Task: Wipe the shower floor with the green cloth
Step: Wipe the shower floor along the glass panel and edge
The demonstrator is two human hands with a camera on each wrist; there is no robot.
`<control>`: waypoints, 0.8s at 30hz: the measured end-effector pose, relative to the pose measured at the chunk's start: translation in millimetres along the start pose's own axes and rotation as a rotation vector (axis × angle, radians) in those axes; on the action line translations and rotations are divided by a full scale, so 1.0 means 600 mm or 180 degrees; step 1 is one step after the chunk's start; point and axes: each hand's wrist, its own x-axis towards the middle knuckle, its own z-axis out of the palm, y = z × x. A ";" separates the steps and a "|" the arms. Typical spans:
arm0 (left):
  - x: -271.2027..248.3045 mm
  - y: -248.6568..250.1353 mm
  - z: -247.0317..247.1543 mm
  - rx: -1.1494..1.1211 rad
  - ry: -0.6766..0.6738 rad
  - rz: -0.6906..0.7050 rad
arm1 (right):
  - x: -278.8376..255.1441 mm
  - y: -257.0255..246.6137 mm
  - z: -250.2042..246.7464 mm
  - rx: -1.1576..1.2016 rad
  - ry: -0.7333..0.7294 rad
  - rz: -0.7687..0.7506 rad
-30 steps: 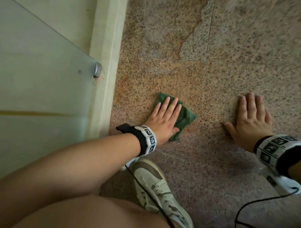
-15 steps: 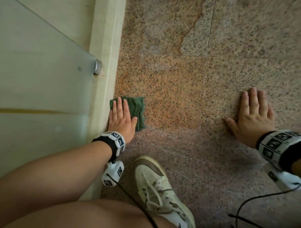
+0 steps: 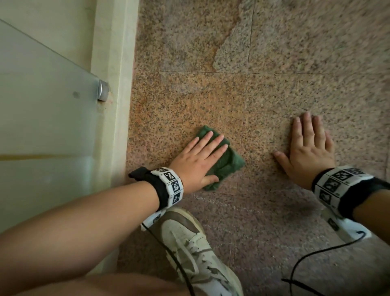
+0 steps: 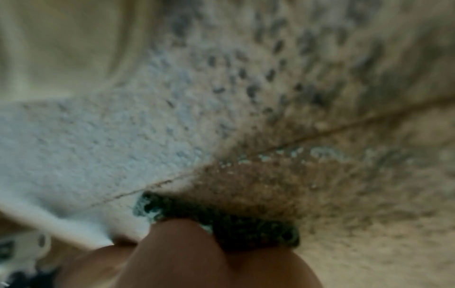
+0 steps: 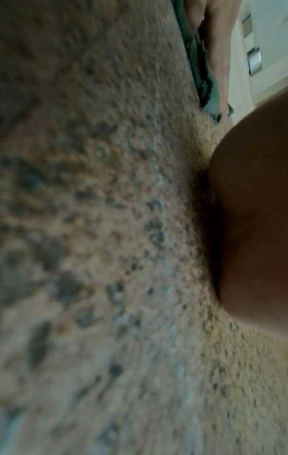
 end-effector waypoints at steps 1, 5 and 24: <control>-0.003 -0.007 -0.001 -0.0054 -0.0007 0.0007 | -0.001 0.001 0.001 0.0005 0.0028 -0.0005; -0.037 -0.042 0.005 -0.0253 0.0035 -0.0294 | -0.002 0.001 0.003 0.0009 0.0002 -0.0020; 0.036 0.084 -0.018 0.0370 -0.0278 0.0623 | -0.003 -0.003 -0.007 -0.0061 -0.0168 0.0011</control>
